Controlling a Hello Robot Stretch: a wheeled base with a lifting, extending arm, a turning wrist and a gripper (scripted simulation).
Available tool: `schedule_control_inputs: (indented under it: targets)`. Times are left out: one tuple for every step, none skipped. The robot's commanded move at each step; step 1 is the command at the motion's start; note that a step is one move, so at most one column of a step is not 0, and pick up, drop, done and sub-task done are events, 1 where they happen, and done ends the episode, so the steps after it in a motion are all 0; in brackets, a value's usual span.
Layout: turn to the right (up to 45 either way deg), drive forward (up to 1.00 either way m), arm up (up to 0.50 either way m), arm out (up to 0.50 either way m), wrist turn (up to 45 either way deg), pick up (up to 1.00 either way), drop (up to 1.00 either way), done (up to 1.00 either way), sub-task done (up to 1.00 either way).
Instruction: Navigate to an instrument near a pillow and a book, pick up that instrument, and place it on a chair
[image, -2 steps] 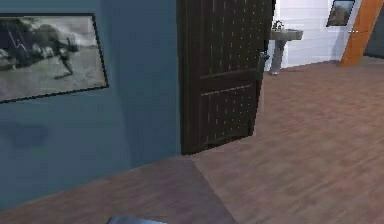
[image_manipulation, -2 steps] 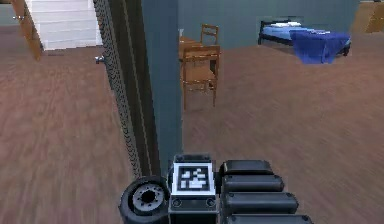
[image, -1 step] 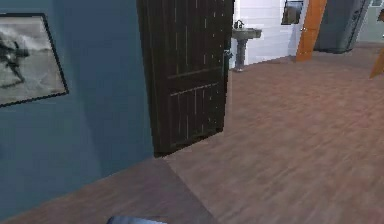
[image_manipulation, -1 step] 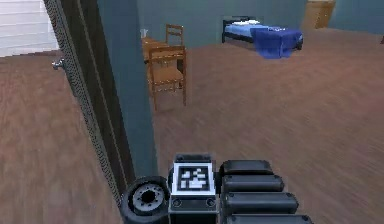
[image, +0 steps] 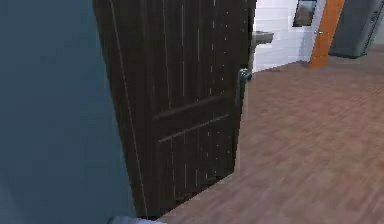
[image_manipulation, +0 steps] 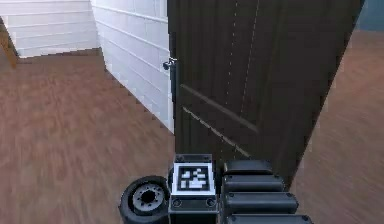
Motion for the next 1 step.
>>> schedule_control_inputs:
  targets:
    - [39.0,0.00,0.00,0.00,0.0,0.00,0.00,0.00,0.00]
